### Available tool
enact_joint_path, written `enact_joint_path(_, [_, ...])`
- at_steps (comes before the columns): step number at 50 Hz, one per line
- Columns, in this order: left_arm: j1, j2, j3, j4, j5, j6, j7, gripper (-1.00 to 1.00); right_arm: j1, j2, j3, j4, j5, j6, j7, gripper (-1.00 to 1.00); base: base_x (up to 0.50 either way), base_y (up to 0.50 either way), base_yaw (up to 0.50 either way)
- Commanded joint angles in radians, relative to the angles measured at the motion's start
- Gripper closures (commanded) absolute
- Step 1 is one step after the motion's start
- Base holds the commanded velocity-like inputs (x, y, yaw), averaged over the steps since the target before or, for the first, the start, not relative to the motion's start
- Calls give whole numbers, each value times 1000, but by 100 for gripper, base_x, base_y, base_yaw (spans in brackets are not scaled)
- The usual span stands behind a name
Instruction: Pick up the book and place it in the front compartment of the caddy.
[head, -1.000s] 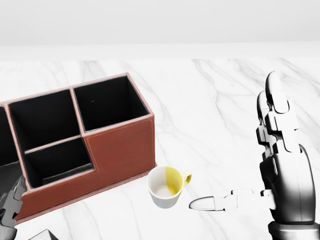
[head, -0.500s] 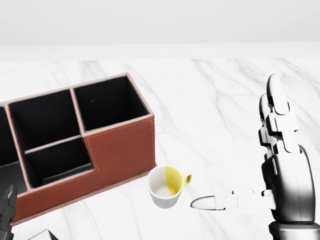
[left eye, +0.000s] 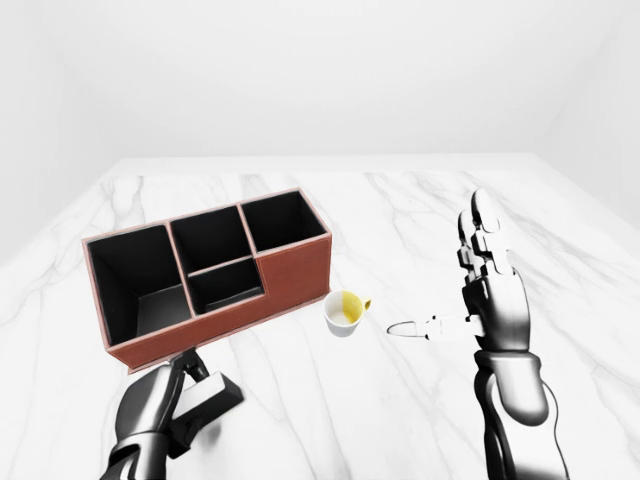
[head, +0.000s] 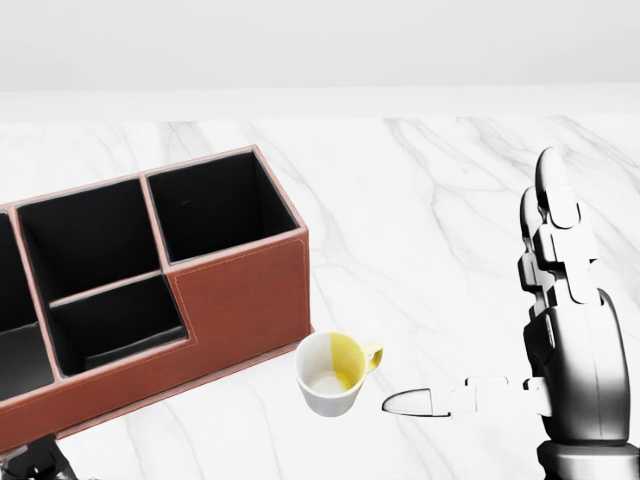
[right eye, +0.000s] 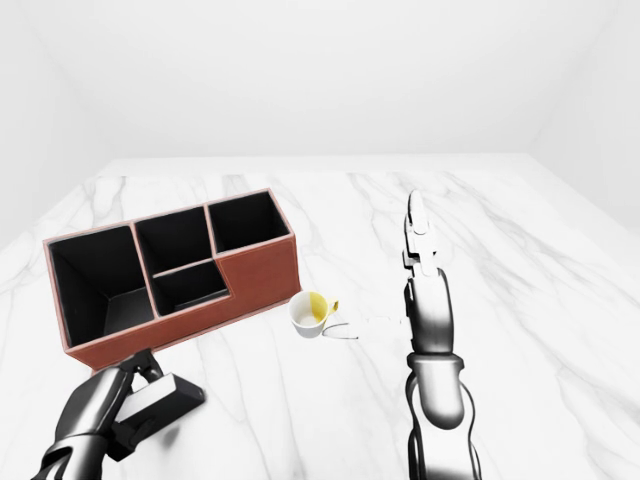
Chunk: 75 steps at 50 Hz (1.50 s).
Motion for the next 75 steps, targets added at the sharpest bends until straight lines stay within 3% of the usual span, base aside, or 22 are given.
enact_joint_path(1, [10,-33,30,-52,-12,0,-39,100,0,0,2,6,4,0,-4,-100,0,0,0])
enact_joint_path(10, [-50,-27,48,-93,-69,0,-92,100,1,0,4,22,6,0,-7,-100,0,0,0])
enact_joint_path(23, [-201,62,37,-86,-96,0,-55,100,-1,-1,5,23,7,0,-7,-100,0,0,0])
enact_joint_path(38, [-258,92,62,-179,-127,0,-103,100,1,-1,-1,5,7,0,-5,-100,0,0,0])
enact_joint_path(44, [-358,151,86,-209,-152,0,-143,100,-2,-1,-4,6,7,0,-5,-100,0,0,0])
enact_joint_path(45, [-368,158,87,-217,-163,3,-155,100,-2,-1,-4,6,7,0,-5,-100,0,0,0])
enact_joint_path(47, [-400,173,90,-251,-172,57,-176,100,-3,-1,-6,8,8,0,-5,-100,0,0,0])
enact_joint_path(48, [-408,183,87,-251,-165,62,-172,100,-3,-1,-7,8,9,0,-4,-100,0,0,0])
enact_joint_path(50, [-434,197,80,-250,-163,94,-178,100,-3,-1,-7,9,8,0,-4,-100,0,0,0])
enact_joint_path(54, [-507,239,66,-245,-153,173,-191,100,-2,-1,-8,4,7,0,-4,-100,0,0,0])
enact_joint_path(59, [-589,281,37,-217,-139,174,-188,100,0,-1,-8,15,5,0,-6,-100,0,0,0])
enact_joint_path(75, [-747,338,-46,-39,-105,174,-126,100,2,0,-15,0,3,0,-4,-100,0,0,0])
